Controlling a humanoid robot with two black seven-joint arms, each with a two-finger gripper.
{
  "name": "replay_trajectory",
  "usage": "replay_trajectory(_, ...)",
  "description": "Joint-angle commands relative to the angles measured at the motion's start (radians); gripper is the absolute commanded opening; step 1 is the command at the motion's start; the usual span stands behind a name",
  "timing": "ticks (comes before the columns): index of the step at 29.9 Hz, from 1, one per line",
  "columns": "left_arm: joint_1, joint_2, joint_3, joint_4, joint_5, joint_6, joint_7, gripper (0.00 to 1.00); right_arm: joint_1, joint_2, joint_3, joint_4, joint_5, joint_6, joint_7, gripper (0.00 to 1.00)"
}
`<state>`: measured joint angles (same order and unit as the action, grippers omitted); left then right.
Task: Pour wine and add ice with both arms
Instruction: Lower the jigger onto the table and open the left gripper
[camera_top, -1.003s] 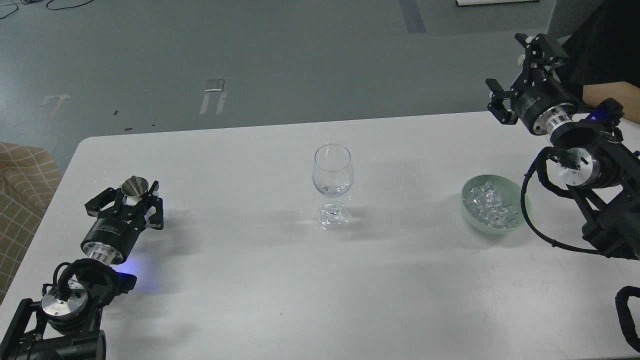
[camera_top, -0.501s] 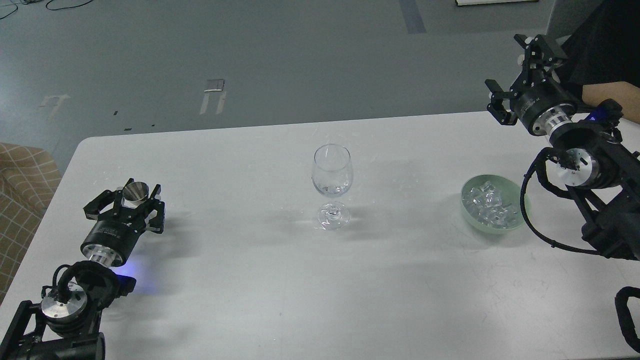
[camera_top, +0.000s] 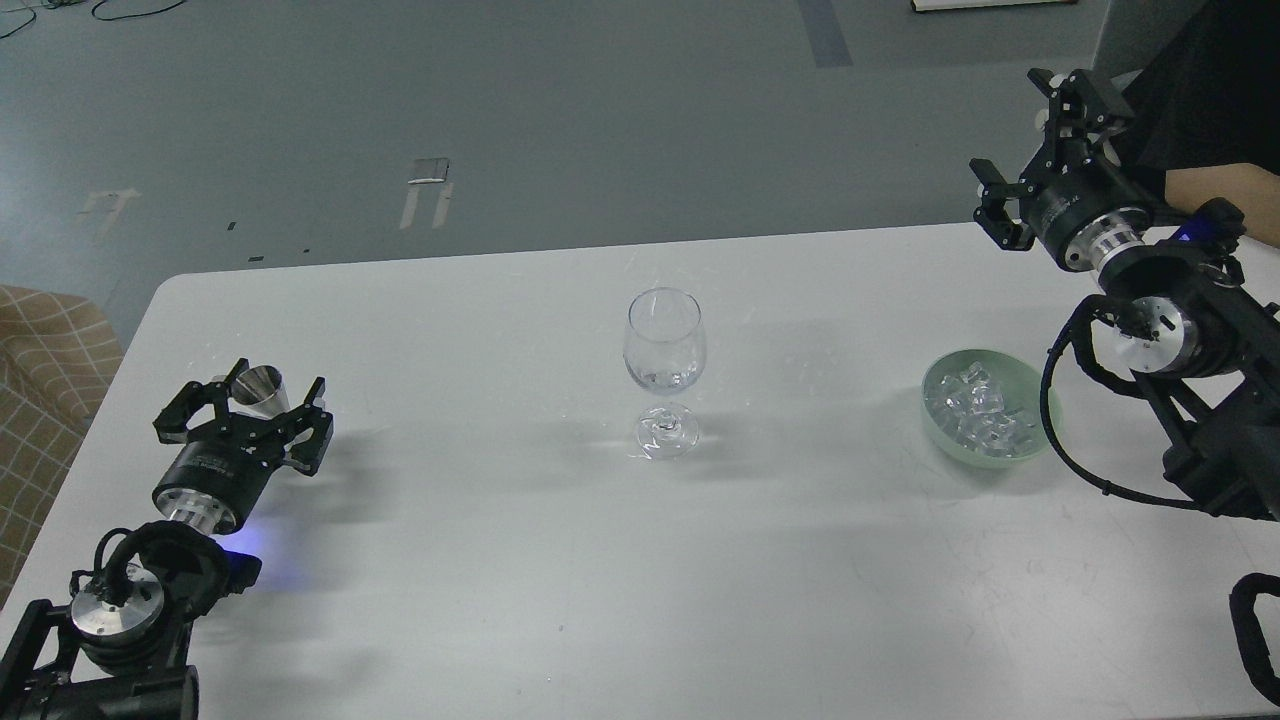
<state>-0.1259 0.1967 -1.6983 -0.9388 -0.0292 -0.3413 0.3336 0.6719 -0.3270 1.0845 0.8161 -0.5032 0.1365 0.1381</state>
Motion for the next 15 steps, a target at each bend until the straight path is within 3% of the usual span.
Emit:
replay_trajectory(1,0.002,0.009,0.0,0.0,0.0,-0.001,0.004,0.94,0.0,0.0,0.0,0.0,0.0,0.0,0.0,1.0)
replay_trajectory(15,0.06,0.023,0.0,-0.02,0.002,-0.015,0.016,0.95,0.0,-0.006,0.002,0.0,0.0,0.0,0.0,1.0)
